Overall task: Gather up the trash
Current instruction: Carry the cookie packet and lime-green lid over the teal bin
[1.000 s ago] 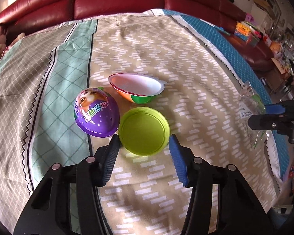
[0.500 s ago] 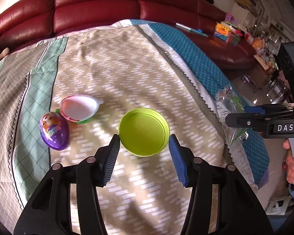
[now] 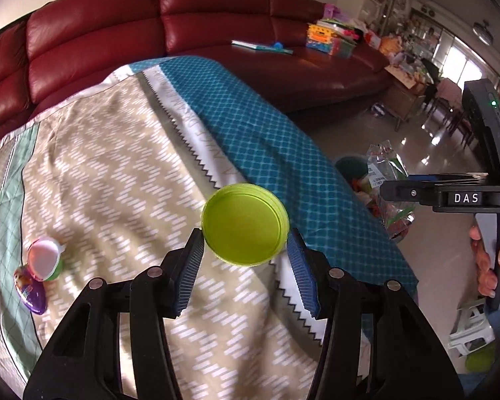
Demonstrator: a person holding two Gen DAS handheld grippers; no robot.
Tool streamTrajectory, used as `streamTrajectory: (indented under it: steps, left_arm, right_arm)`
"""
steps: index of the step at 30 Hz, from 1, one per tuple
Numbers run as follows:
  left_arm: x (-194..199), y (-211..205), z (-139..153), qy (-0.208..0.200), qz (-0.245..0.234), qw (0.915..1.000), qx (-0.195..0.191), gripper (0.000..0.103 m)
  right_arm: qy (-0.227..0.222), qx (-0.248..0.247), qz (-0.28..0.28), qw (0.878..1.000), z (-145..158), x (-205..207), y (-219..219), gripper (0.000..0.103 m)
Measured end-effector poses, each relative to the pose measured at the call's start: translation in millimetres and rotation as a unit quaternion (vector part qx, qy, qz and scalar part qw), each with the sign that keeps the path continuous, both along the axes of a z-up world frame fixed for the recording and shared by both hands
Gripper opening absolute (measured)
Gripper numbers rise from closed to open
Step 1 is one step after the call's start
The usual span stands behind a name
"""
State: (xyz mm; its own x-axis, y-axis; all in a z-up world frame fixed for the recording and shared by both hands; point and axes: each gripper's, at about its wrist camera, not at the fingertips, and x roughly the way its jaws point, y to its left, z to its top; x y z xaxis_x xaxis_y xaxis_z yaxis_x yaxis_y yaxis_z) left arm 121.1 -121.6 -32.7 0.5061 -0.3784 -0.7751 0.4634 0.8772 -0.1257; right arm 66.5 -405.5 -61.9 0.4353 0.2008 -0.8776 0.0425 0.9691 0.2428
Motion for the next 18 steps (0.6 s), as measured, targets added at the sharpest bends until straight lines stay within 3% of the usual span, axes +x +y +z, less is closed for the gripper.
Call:
streamTrajectory:
  steps: [10,18]
  left_arm:
    - [0.3,-105.3,0.2,0.005,-0.091,0.9958,0.010,0.053]
    - [-2.5,-184.7,-17.1,0.022,-0.150,0.9879,0.031,0.053]
  right_arm:
    - [-0.008,-0.007,-0.097,0.995,-0.9,-30.9,-118.6,0.058]
    - [0.008,0.007,-0.139,0.990,-25.3,-41.0,-177.3,0.058]
